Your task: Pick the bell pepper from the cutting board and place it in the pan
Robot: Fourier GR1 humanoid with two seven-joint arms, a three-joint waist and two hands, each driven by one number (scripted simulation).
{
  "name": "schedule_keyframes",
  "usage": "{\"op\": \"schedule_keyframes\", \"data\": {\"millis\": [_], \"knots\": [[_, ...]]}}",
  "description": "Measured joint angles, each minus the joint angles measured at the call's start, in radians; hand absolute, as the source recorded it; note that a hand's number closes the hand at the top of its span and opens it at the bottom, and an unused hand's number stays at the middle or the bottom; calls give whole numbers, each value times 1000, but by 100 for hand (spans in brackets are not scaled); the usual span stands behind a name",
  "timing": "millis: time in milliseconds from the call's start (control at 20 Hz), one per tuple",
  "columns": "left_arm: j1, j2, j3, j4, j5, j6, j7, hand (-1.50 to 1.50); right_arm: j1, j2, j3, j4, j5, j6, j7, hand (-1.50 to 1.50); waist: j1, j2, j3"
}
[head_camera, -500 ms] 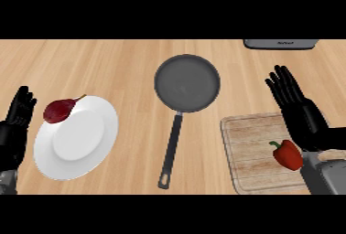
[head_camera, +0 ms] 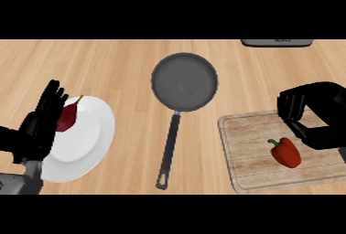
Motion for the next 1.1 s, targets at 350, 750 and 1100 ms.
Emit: {"op": "schedule_keyframes", "data": {"millis": [350,750,1100], "knots": [[-46,-36,-22,-21,24,9,79,0,23,-220,-124,167,212,131,-300,-150,2,4,2],[-82,-56,-50,-42,10,26,138,0,-31,-335,-63,218,464,6,-501,-150,31,3,-1],[-118,-58,-45,-41,2,29,181,0,-106,-369,95,195,713,-124,-575,-150,34,0,-4]]}}
